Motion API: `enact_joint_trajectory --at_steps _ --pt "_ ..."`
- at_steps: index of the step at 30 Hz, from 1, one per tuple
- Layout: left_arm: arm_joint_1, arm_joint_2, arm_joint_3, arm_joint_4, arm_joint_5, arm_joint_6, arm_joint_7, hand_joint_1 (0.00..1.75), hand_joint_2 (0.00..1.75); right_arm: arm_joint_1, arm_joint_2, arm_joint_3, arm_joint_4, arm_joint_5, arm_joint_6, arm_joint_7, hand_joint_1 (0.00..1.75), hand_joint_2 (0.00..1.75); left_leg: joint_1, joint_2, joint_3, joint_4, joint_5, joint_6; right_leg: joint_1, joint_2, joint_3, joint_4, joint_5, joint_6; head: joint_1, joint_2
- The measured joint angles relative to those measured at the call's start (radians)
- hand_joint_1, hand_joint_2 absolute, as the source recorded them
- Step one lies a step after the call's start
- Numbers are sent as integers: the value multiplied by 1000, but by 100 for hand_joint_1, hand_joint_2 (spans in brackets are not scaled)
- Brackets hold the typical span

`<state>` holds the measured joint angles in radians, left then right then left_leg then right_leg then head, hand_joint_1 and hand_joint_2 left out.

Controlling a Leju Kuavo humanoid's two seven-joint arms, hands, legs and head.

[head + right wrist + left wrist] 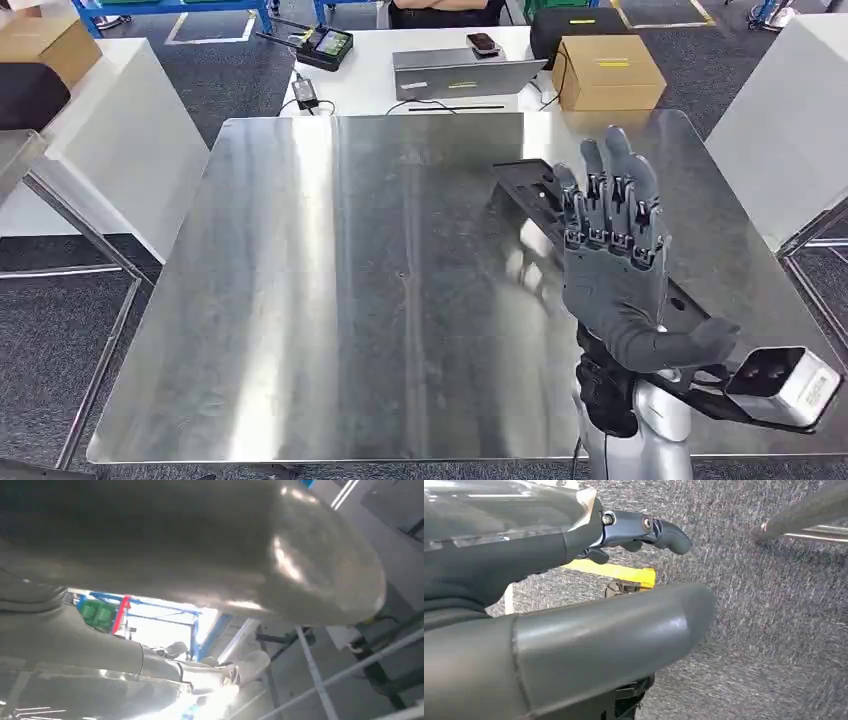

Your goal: Take the parts from the cabinet and place them on the table.

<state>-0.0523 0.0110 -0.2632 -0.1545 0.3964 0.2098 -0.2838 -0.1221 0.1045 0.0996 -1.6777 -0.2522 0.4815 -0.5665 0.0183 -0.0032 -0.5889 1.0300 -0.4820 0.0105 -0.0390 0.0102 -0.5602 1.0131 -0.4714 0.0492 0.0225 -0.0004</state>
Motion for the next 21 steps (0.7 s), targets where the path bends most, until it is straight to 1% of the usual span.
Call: enact_joint_trajectory --at_steps 1,2,3,4,5,6,7,8,9,10,11,12,13,14,15,16,17,18,19,20,21 --pt "0 0 0 0 0 -2 0 0 0 0 2 0 -3 0 -1 0 0 0 1 1 -15 43 -46 -3 1 -1 -6 0 5 -12 0 0" --pt "0 -1 0 0 0 -2 0 0 0 1 2 0 -5 0 -5 2 0 0 1 0 -41 110 -95 -6 4 -1 -13 0 9 -21 0 0" --pt "-1 -2 0 0 0 -3 0 0 0 2 2 0 -7 0 -9 4 0 0 1 0 -74 195 -142 -9 8 -3 -21 0 14 -28 0 0" --pt "0 -1 0 0 0 -4 0 0 0 4 2 0 -7 0 -12 7 0 0 2 0 -97 261 -171 -10 11 -3 -30 1 19 -34 0 0" --pt "0 -1 0 0 0 -5 0 0 0 7 3 -1 -7 0 -15 10 0 0 1 0 -102 292 -177 -9 16 -3 -37 1 25 -35 0 0" --pt "0 -1 0 0 0 -6 0 0 0 11 3 -1 -9 0 -18 11 0 0 1 0 -83 275 -160 -6 18 -4 -43 1 31 -36 0 0" --pt "-1 0 0 0 0 -7 0 0 0 13 3 -1 -13 0 -21 12 0 0 1 0 -42 217 -127 0 20 -3 -49 1 37 -34 0 0" --pt "-1 0 0 0 0 -10 0 0 0 13 3 -2 -18 0 -23 13 0 0 0 0 17 127 -89 7 22 -3 -53 1 42 -31 0 0" --pt "-3 1 0 0 0 -11 0 0 0 13 4 -2 -23 0 -24 13 0 0 -1 0 78 38 -67 17 23 -2 -54 1 46 -29 0 0" --pt "-5 3 0 0 0 -13 0 0 0 14 6 -2 -27 0 -26 13 0 0 -6 0 115 -25 -80 23 26 -2 -56 1 50 -22 0 0" --pt "-6 2 0 0 0 -14 0 0 0 14 7 -2 -32 0 -29 13 0 0 -9 0 112 -21 -66 17 29 -3 -57 0 57 -15 2 0" --pt "-5 2 0 0 0 -15 -1 0 0 14 8 -2 -34 1 -30 17 0 0 -16 -1 106 -25 -63 20 27 -5 -57 -1 62 -9 1 0" --pt "-5 2 0 0 0 -16 -1 0 0 16 8 -2 -35 2 -31 18 0 0 -19 -1 103 -24 -62 22 23 -6 -59 -2 69 -1 0 0" --pt "-5 3 0 0 -1 -20 -1 0 0 19 8 -3 -41 2 -32 22 0 0 -23 -1 100 -29 -52 31 23 -6 -59 -8 77 10 1 0" --pt "-4 2 0 0 -2 -22 -1 0 0 21 7 -3 -45 2 -33 21 0 0 -10 3 88 -42 -33 38 25 -6 -66 0 73 13 2 0" --pt "-6 2 0 0 -3 -22 -1 0 0 24 7 -5 -49 2 -34 22 0 0 -13 6 79 -44 -24 43 24 -7 -87 22 37 8 1 0" --pt "-6 3 2 0 -3 -22 -1 0 0 25 7 -5 -51 3 -35 23 0 0 -13 9 68 -43 -13 55 25 -7 -106 80 -18 -4 5 0" --pt "-6 3 2 0 -5 -23 -1 0 0 28 7 -6 -51 4 -37 24 0 0 -15 10 55 -43 -3 55 25 -6 -128 155 -66 -11 4 0" --pt "-5 1 2 0 -5 -23 -1 0 0 31 7 -7 -51 6 -41 24 0 0 -16 12 44 -42 7 55 24 -7 -149 235 -104 -11 4 0" --pt "-5 1 2 0 -5 -23 -1 0 0 35 7 -8 -51 17 -47 24 0 0 -17 13 30 -41 18 54 24 -7 -156 291 -118 -3 4 0" --pt "-4 0 2 0 -5 -23 -1 0 0 37 7 -9 -51 26 -52 24 0 0 -17 15 17 -40 27 52 24 -7 -143 300 -110 8 4 0"
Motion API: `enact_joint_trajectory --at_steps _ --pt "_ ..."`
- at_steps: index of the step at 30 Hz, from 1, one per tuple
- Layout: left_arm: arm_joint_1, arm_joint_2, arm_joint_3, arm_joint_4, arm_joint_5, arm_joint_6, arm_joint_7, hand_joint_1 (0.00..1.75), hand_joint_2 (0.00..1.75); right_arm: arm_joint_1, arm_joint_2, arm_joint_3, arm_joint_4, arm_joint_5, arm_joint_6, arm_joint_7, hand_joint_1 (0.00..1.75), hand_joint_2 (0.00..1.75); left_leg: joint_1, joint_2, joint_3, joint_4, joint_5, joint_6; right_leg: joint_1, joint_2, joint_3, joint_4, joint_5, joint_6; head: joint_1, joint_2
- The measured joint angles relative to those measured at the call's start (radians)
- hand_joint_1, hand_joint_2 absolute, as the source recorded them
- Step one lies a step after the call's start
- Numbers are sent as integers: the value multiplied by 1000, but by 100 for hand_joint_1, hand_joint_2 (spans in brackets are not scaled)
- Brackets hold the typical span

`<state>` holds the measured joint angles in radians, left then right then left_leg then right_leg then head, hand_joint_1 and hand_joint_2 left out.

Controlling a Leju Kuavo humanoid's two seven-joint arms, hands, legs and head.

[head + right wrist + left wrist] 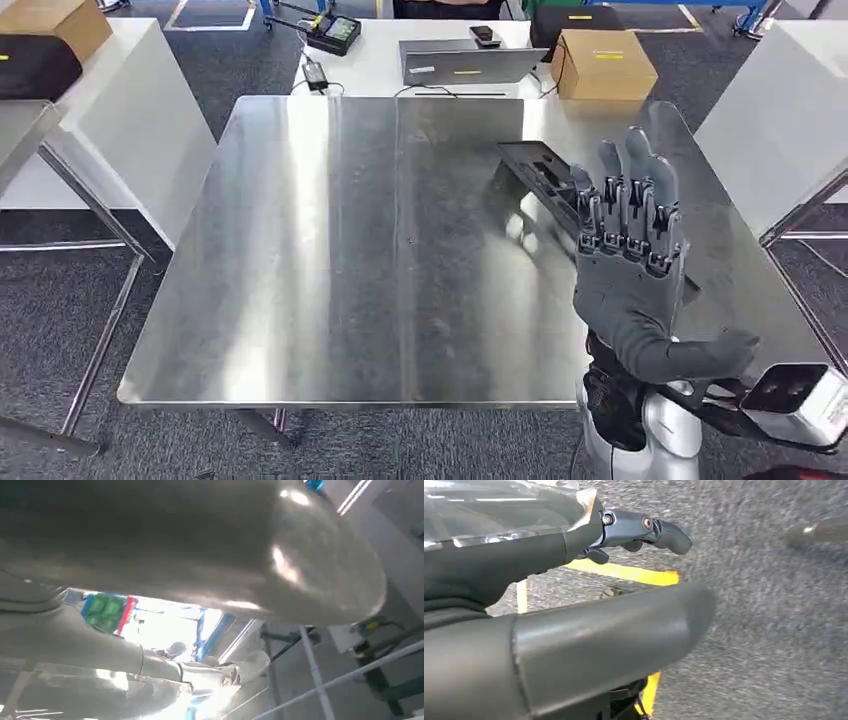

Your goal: Take the parts from the cabinet and place them on the table.

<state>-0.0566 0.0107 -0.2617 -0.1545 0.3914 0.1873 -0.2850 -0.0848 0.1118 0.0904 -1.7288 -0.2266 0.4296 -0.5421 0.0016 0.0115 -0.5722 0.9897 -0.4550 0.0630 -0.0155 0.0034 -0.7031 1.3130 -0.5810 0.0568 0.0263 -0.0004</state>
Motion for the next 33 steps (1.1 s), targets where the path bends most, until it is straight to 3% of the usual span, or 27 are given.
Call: enact_joint_trajectory --at_steps 1,3,4,5,8,9,10,11,12,13,14,15,16,18,19,20,22,23,24,25,27,28,29,30,31,32,33 --pt "0 0 0 0 0 0 0 0 0 1 0 0 -1 5 -2 0 0 0 0 1 -10 1 8 -2 -1 0 39 -40 21 13 0 0" --pt "0 -2 0 0 0 0 0 0 0 0 0 0 -8 9 -6 0 0 0 1 1 -25 3 21 -8 -2 -1 165 -220 66 28 0 0" --pt "0 -2 0 0 0 0 -1 0 0 -1 0 0 -11 12 -8 0 0 0 -1 1 -31 6 26 -14 -1 -1 229 -316 59 21 0 0" --pt "-1 -2 0 0 -3 0 -1 0 0 -1 1 0 -14 16 -9 0 0 0 -6 -1 -37 11 32 -20 8 0 250 -350 54 13 -1 0" --pt "0 -2 0 0 -5 0 -1 0 0 1 1 -3 -14 30 -12 -1 0 0 -7 0 -38 10 50 -34 10 0 227 -339 65 -4 -1 0" --pt "1 -1 0 0 -5 0 -1 0 0 0 2 -3 -14 31 -13 -2 0 0 -5 -3 -44 13 48 -40 -8 -2 220 -344 74 -19 0 0" --pt "2 0 0 0 -5 0 -2 0 0 -1 4 -4 -14 32 -14 -2 0 0 0 -6 -55 33 13 -48 -8 -4 218 -344 83 -31 -2 0" --pt "2 -1 0 0 -5 0 -2 0 0 0 8 -5 -14 35 -16 -3 0 0 3 -9 -73 84 -52 -54 -8 -5 206 -344 93 -48 -3 0" --pt "2 -2 0 0 -6 0 -2 0 0 0 10 -5 -14 37 -18 -4 0 0 6 -10 -96 159 -114 -60 -7 -6 196 -343 103 -53 -4 0" --pt "2 -3 -1 0 -6 0 -3 0 0 1 10 -6 -14 39 -19 -6 0 0 9 -11 -115 233 -157 -65 -6 -6 183 -342 113 -53 -4 0" --pt "2 -3 -1 0 -7 0 -4 0 0 3 10 -6 -14 41 -21 -8 0 0 12 -11 -127 291 -176 -70 -6 -6 170 -341 122 -52 -4 0" --pt "2 -4 -1 0 -8 0 -5 0 0 6 10 -7 -14 41 -25 -11 0 0 15 -11 -122 314 -167 -74 -6 -6 158 -338 130 -48 -4 0" --pt "2 -3 -1 0 -10 0 -5 0 0 10 10 -8 -14 41 -28 -15 0 0 20 -10 -94 293 -134 -76 -7 -6 144 -334 137 -43 -4 0" --pt "0 -3 -1 0 -13 0 -8 0 0 12 10 -11 -14 41 -30 -17 0 0 29 -10 8 157 -67 -79 -12 -6 124 -322 146 -35 -4 0" --pt "-1 -3 -1 0 -13 0 -9 0 0 11 10 -12 -14 40 -30 -19 0 0 31 -10 68 72 -62 -79 -13 -6 116 -314 150 -29 -4 0" --pt "-3 -4 -1 0 -14 0 -10 0 0 12 10 -12 -15 39 -30 -19 0 0 26 -15 99 22 -85 -81 -6 -6 104 -309 154 -22 -5 0" --pt "-4 -3 -1 0 -14 0 -12 0 0 13 10 -13 -16 39 -31 -22 0 0 17 -18 78 18 -79 -69 -7 -8 95 -309 172 2 -2 0" --pt "-2 -3 -1 0 -15 0 -13 0 0 15 10 -13 -16 39 -31 -23 0 0 11 -18 73 21 -74 -61 -10 -8 93 -312 180 8 -2 0" --pt "0 -3 -1 0 -16 0 -13 0 0 19 9 -14 -16 39 -32 -24 0 0 10 -16 59 13 -61 -42 -7 -6 87 -314 189 21 -2 0" --pt "-2 -5 -1 0 -16 0 -14 0 0 23 8 -18 -16 38 -34 -25 0 0 12 -7 57 10 -47 -28 -13 -7 75 -297 163 17 -2 0" --pt "-3 -1 0 -1 -17 1 -16 0 0 24 8 -20 -16 38 -34 -26 0 0 11 -7 36 10 -32 -9 -12 -6 44 -223 85 -1 5 0" --pt "-3 0 0 -1 -18 2 -17 0 0 25 6 -22 -16 38 -35 -26 0 0 7 -6 15 11 -16 -4 -10 -5 18 -114 14 -13 4 0" --pt "-3 0 0 -1 -18 2 -17 0 0 27 5 -23 -16 38 -37 -26 0 0 5 -4 -1 12 -4 -4 -9 -5 5 -44 -14 -12 4 0" --pt "-2 0 0 0 -18 0 -17 0 0 30 3 -23 -16 38 -37 -26 0 0 3 -4 -15 12 6 -4 -9 -5 7 -8 -15 -4 4 0" --pt "-2 -1 0 -1 -18 0 -17 0 0 31 3 -23 -16 38 -38 -26 0 0 1 -3 -29 13 16 -5 -9 -5 27 -9 1 6 4 0" --pt "-2 -1 0 0 -18 0 -17 0 0 31 3 -23 -15 38 -39 -26 0 0 1 -3 -44 14 28 -7 -8 -5 71 -58 33 19 4 0" --pt "-2 -1 0 -1 -18 0 -18 0 0 31 3 -23 -15 38 -40 -26 0 0 1 -3 -55 15 38 -9 -7 -5 125 -129 58 26 4 0"
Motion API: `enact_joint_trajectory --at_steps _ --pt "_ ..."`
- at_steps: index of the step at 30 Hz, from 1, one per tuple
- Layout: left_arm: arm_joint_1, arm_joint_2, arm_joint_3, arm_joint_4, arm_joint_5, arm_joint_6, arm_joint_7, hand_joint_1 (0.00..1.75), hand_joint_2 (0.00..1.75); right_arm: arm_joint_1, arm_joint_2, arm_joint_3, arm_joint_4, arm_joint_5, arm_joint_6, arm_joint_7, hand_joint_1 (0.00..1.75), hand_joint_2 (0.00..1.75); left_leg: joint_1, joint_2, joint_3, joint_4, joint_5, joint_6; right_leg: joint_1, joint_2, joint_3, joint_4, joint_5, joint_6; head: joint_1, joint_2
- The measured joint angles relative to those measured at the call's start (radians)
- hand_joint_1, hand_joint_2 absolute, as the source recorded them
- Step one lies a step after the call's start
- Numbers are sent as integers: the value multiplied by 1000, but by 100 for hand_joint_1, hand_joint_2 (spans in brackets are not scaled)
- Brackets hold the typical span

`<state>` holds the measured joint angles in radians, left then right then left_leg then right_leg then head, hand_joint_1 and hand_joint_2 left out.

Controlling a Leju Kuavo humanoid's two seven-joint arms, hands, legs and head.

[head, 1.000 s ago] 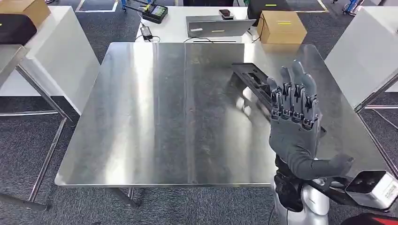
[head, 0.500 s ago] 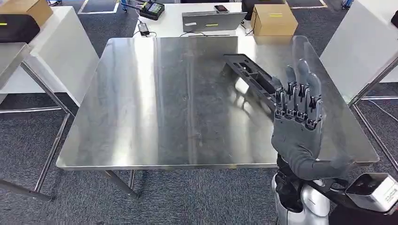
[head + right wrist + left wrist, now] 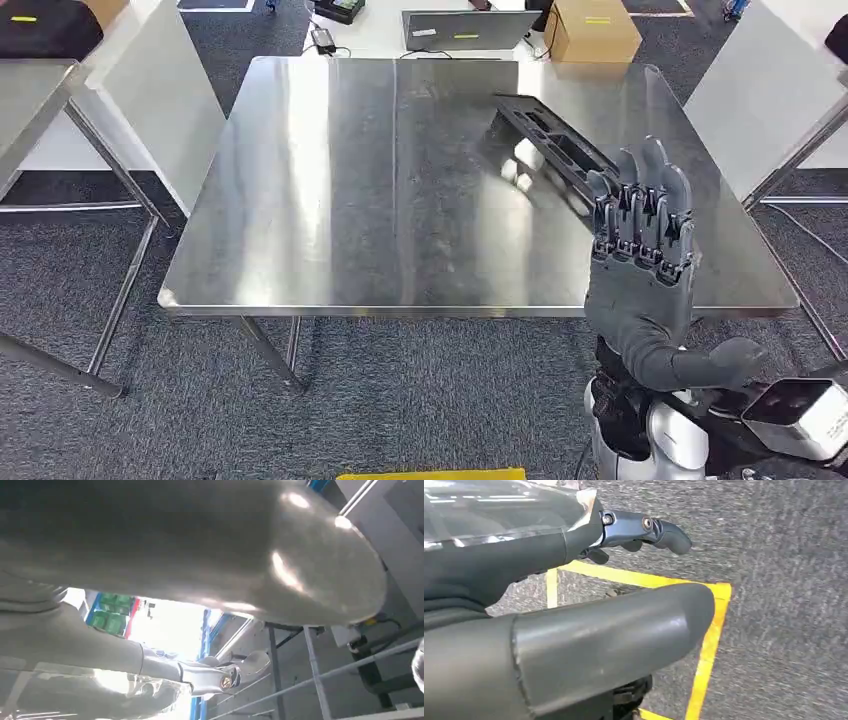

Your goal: Take the parts from the cabinet and place them on the table.

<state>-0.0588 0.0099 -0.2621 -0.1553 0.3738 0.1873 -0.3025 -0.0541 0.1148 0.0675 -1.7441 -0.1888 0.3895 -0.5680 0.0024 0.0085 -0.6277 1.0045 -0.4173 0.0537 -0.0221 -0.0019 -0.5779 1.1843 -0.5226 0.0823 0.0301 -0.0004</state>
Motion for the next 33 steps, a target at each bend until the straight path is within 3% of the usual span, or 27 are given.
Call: enact_joint_trajectory --at_steps 1,2,3,5,6,7,9,10,11,12,13,14,16,17,18,20,21,22,24,25,26,27,28,29,31,32,33 --pt "0 -1 0 0 0 0 0 0 0 -1 0 0 0 0 0 0 0 0 0 -1 -7 1 9 -4 2 0 68 -94 5 -4 0 0" --pt "0 -1 0 0 -1 0 0 0 0 -3 0 0 0 0 -2 -1 0 0 -4 -2 -13 3 17 -10 8 0 131 -181 -13 -16 0 0" --pt "0 -2 0 0 -2 0 0 0 0 -3 0 0 0 0 -2 -2 0 0 -6 0 -17 3 27 -16 17 0 157 -236 -28 -24 -1 0" --pt "1 -1 0 0 -6 0 -1 0 0 0 0 -1 0 -1 -2 -3 0 0 -3 1 -19 -5 49 -25 21 1 134 -223 -17 -32 1 0" --pt "3 -1 0 0 -6 0 -2 0 0 0 0 -2 0 -1 -2 -3 0 0 -6 -1 -22 -6 57 -32 16 1 125 -225 -8 -42 0 0" --pt "3 2 0 1 -6 0 -2 0 0 -1 1 -2 1 -1 -2 -4 0 0 0 -4 -33 2 40 -36 -7 -4 118 -226 4 -54 0 0" --pt "5 0 0 1 -6 0 -1 0 0 0 2 -2 2 -2 -3 -4 0 0 5 -7 -62 95 -79 -47 -1 -4 103 -226 24 -77 -5 0" --pt "5 0 -1 1 -6 0 -1 0 0 1 2 -2 2 -3 -3 -6 0 0 8 -7 -82 176 -137 -53 1 -6 89 -225 37 -78 -5 0" --pt "4 -1 -1 1 -6 1 -2 0 0 3 2 -2 3 -5 -3 -7 0 0 10 -7 -98 253 -169 -59 3 -6 75 -223 47 -78 -5 0" --pt "5 -2 -1 1 -6 3 -2 0 0 5 2 -2 5 -7 -3 -9 0 0 11 -7 -101 302 -171 -63 3 -6 62 -219 56 -76 -5 0" --pt "5 -2 -1 1 -5 3 -2 0 0 6 2 -3 6 -8 -3 -10 0 0 14 -7 -86 306 -149 -66 3 -6 48 -214 62 -73 -5 0" --pt "4 -2 -1 1 -3 4 -2 0 0 6 2 -3 8 -8 -3 -10 0 0 17 -7 -54 273 -117 -68 2 -6 34 -206 67 -69 -5 0" --pt "2 -1 -1 1 2 6 -1 0 0 5 2 -3 11 -9 -3 -10 0 0 26 -7 64 114 -72 -69 -1 -5 9 -188 74 -60 -5 0" --pt "0 -2 -1 0 3 6 -1 0 0 5 2 -2 11 -9 -3 -11 0 0 27 -9 107 43 -101 -69 2 -6 -2 -179 77 -56 -6 0" --pt "-2 -2 -1 0 4 6 0 0 0 4 1 -2 11 -10 -3 -14 0 0 18 -15 124 13 -106 -65 7 -7 -12 -171 82 -48 -3 0" --pt "1 -2 -1 0 6 6 2 0 0 5 2 -2 13 -10 -3 -18 0 0 10 -15 109 16 -100 -53 4 -9 -19 -175 97 -26 -2 0" --pt "2 -2 -1 0 8 7 2 0 0 6 1 -2 13 -9 -3 -18 0 0 6 -15 105 14 -92 -41 1 -9 -21 -176 105 -15 -2 0" --pt "3 -3 -1 0 8 9 2 0 0 7 0 -2 14 -10 -3 -19 0 0 16 -9 92 0 -78 -21 5 -9 -29 -170 100 -10 -1 0" --pt "0 -2 0 0 8 11 2 0 0 8 -2 -2 16 -10 -3 -21 0 0 11 -5 75 1 -57 0 2 -4 -68 -88 12 -31 3 0" --pt "0 -1 1 0 9 12 2 0 0 9 -2 -2 18 -10 -3 -21 0 0 10 -5 61 1 -46 0 2 -3 -87 -15 -36 -37 2 0" --pt "0 -1 1 0 9 12 2 0 0 10 -3 -2 19 -10 -3 -21 0 0 8 -4 46 2 -35 1 3 -2 -106 58 -73 -39 3 0" --pt "1 -2 1 0 9 11 2 0 0 12 -4 -2 21 -10 -3 -22 0 0 7 -3 29 2 -22 0 2 -2 -114 118 -89 -32 3 0" --pt "2 -2 1 0 9 11 2 0 0 13 -4 -2 22 -10 -3 -22 0 0 7 -2 14 3 -12 -1 2 -2 -104 132 -79 -23 3 0" --pt "2 -2 1 0 9 11 2 0 0 13 -5 -2 24 -10 -3 -22 0 0 7 -1 0 3 0 -3 2 -2 -73 104 -50 -10 3 0" --pt "1 -4 1 0 9 11 2 0 0 12 -5 -2 26 -10 -3 -22 0 0 8 -2 -23 4 20 -12 -1 -2 37 -47 4 7 3 0" --pt "1 -5 1 0 9 11 2 0 0 11 -5 -2 26 -10 -3 -22 0 0 8 -3 -29 5 30 -18 -2 -2 101 -145 -5 1 3 0" --pt "1 -4 1 0 9 12 1 0 0 10 -4 -1 26 -10 -3 -21 0 0 3 -4 -38 6 39 -25 9 1 148 -222 -30 -11 2 0"
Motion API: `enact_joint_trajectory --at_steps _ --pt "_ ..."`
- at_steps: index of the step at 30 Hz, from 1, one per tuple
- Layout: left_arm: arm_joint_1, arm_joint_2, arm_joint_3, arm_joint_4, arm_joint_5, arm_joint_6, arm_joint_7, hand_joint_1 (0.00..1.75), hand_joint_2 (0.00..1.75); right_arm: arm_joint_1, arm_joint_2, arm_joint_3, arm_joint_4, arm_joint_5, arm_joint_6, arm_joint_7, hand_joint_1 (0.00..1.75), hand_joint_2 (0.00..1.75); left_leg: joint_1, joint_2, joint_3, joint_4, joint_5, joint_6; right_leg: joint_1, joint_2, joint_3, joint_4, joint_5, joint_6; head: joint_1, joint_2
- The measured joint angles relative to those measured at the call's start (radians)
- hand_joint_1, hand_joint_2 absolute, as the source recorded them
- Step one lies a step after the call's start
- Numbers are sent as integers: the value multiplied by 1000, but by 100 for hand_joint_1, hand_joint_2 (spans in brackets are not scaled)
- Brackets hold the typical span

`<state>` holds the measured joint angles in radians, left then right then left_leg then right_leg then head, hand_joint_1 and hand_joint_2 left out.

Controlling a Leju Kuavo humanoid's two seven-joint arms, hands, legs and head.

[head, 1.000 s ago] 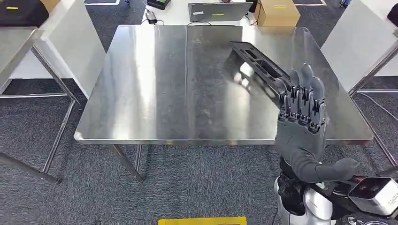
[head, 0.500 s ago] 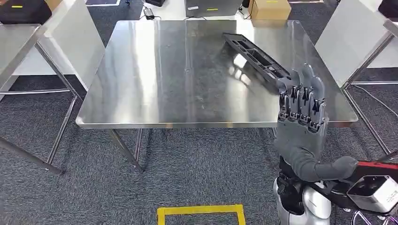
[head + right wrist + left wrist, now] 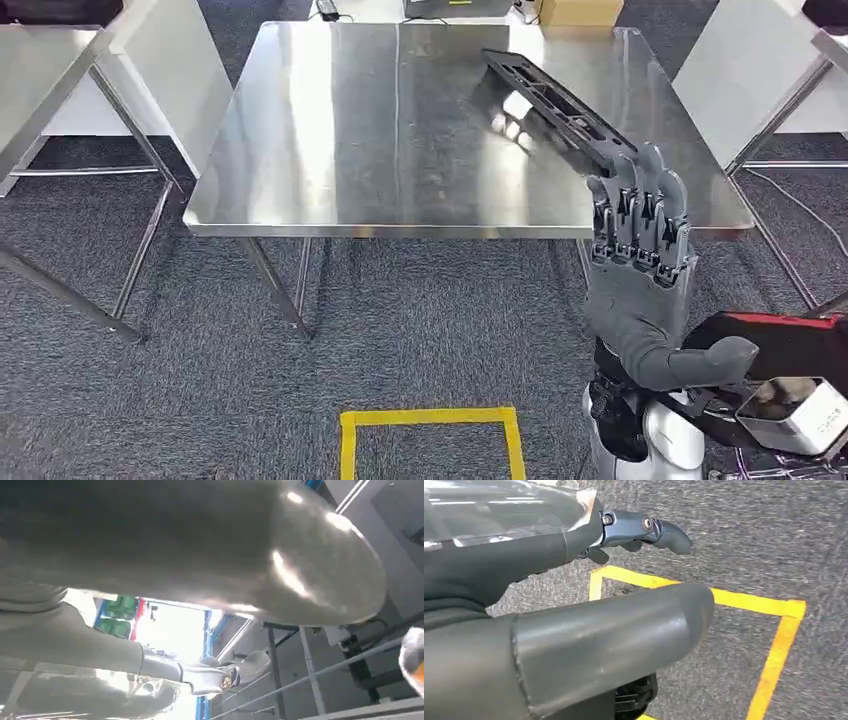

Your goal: Take the parts from the cabinet and place them on the table.

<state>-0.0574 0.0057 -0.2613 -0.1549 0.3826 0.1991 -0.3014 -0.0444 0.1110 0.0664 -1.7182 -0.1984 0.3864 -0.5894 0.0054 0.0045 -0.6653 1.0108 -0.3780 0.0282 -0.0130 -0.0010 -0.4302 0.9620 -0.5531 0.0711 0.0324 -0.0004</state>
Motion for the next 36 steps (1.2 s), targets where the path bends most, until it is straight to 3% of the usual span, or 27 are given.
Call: enact_joint_trajectory --at_steps 1,3,4,5,6,7,8,9,10,11,13,14,15,18,19,20,22,24,25,26,28,29,30,31,34,35,36 --pt "1 0 0 0 0 0 -1 0 0 4 0 0 1 0 0 -1 0 0 0 1 3 -8 14 -5 4 1 -13 12 6 -11 -2 0" --pt "2 0 0 0 0 1 -1 0 0 7 0 0 3 10 -5 8 0 0 1 1 1 -11 31 -15 7 3 -32 17 14 -18 -2 0" --pt "5 0 0 1 0 5 -1 0 0 6 2 1 7 27 -19 24 0 0 1 -3 -4 -12 36 -21 -5 2 -43 11 24 -34 0 0" --pt "6 1 1 1 0 7 0 0 0 5 4 2 16 44 -38 41 0 0 5 -3 -17 4 -2 -25 -12 -1 -48 12 36 -44 -3 0" --pt "7 0 1 1 2 8 2 0 0 6 7 2 28 54 -53 55 0 0 6 -4 -29 47 -67 -29 -10 -1 -55 12 47 -60 -3 0" --pt "7 -1 2 1 5 10 4 0 0 6 10 0 51 60 -71 66 0 0 8 -4 -47 124 -139 -33 -8 -3 -67 13 60 -69 -4 0" --pt "6 -1 2 1 5 10 5 0 0 6 10 -1 76 64 -81 67 0 0 8 -4 -62 201 -187 -37 -5 -3 -80 13 71 -71 -4 0" --pt "6 -2 3 1 7 11 5 0 0 8 10 -2 102 67 -85 66 0 0 8 -4 -73 274 -209 -40 -1 -4 -95 15 82 -72 -4 0" --pt "6 -2 5 1 8 11 6 0 0 12 10 -4 123 70 -89 65 0 0 8 -4 -70 311 -197 -40 1 -5 -111 19 92 -70 -5 0" --pt "6 -1 5 1 8 12 6 0 0 15 10 -5 135 71 -90 64 0 0 8 -4 -49 306 -165 -39 1 -5 -126 24 100 -69 -4 0" --pt "5 -1 6 0 11 12 6 0 0 15 10 -8 155 71 -92 64 0 0 8 -4 53 186 -104 -33 1 -4 -155 35 114 -62 -5 0" --pt "3 -1 6 0 11 13 6 0 0 15 10 -10 159 70 -92 64 0 0 8 -6 123 94 -109 -27 1 -4 -163 42 119 -56 -5 0" --pt "1 0 6 0 11 13 6 0 0 15 11 -11 162 70 -93 64 0 0 3 -8 173 18 -143 -22 9 -4 -172 47 123 -50 -5 0" --pt "2 -1 7 0 17 26 9 0 0 22 14 -22 185 83 -145 106 0 0 -8 -12 171 -8 -146 -10 2 -8 -182 45 149 -25 -3 0" --pt "3 -1 10 0 21 31 11 0 0 34 14 -29 200 107 -177 108 0 0 -7 -11 164 -16 -134 3 7 -8 -184 44 158 -19 -3 0" --pt "4 -4 13 0 27 34 11 0 0 46 12 -41 228 147 -229 109 0 0 2 -1 157 -25 -119 12 5 -6 -192 57 135 -19 -3 0" --pt "5 -2 23 0 37 47 14 0 0 58 8 -65 307 224 -325 124 0 0 2 -2 129 -28 -94 28 4 -2 -229 152 32 -36 2 0" --pt "7 -3 31 0 46 50 14 0 0 64 -5 -92 440 322 -444 128 0 0 2 1 97 -27 -67 27 0 -1 -257 293 -44 -35 2 0" --pt "8 -4 34 0 47 52 14 0 0 63 -15 -109 535 383 -518 126 0 0 3 1 78 -26 -52 26 -1 -1 -255 338 -44 -23 2 0" --pt "9 -6 37 0 47 52 13 0 0 54 -25 -124 638 435 -604 117 0 0 4 1 61 -25 -40 23 -4 -2 -237 341 -19 -6 2 0" --pt "11 -11 40 0 46 51 7 0 0 31 -51 -160 861 500 -683 118 0 0 8 1 27 -21 -15 15 -9 -2 -151 248 48 24 2 0" --pt "11 -11 40 0 41 50 1 0 0 21 -65 -176 966 522 -685 156 0 0 8 -1 13 -18 -3 9 -11 -2 -84 158 52 24 2 0" --pt "12 -12 40 0 31 44 -5 0 0 11 -75 -183 1064 545 -678 223 0 0 4 -3 4 -13 6 1 -6 -2 1 41 13 10 4 0" --pt "13 -12 40 0 22 37 -10 0 0 11 -87 -186 1143 566 -663 293 0 0 2 -3 -1 -11 18 -5 3 1 32 -29 -16 -6 2 0" --pt "18 -10 39 0 6 26 -18 0 0 35 -98 -188 1306 587 -609 450 0 0 3 -7 -3 -21 48 -20 5 -1 2 -8 -1 -24 2 0" --pt "22 -8 39 2 4 23 -18 0 0 39 -98 -189 1347 591 -604 464 0 0 9 -7 -12 -12 27 -26 -17 -4 -8 -8 12 -43 -1 0" --pt "24 -6 39 2 3 23 -18 0 0 40 -98 -189 1375 592 -600 478 0 0 9 -5 -23 21 -38 -30 -12 -6 -21 -7 24 -55 -1 0"
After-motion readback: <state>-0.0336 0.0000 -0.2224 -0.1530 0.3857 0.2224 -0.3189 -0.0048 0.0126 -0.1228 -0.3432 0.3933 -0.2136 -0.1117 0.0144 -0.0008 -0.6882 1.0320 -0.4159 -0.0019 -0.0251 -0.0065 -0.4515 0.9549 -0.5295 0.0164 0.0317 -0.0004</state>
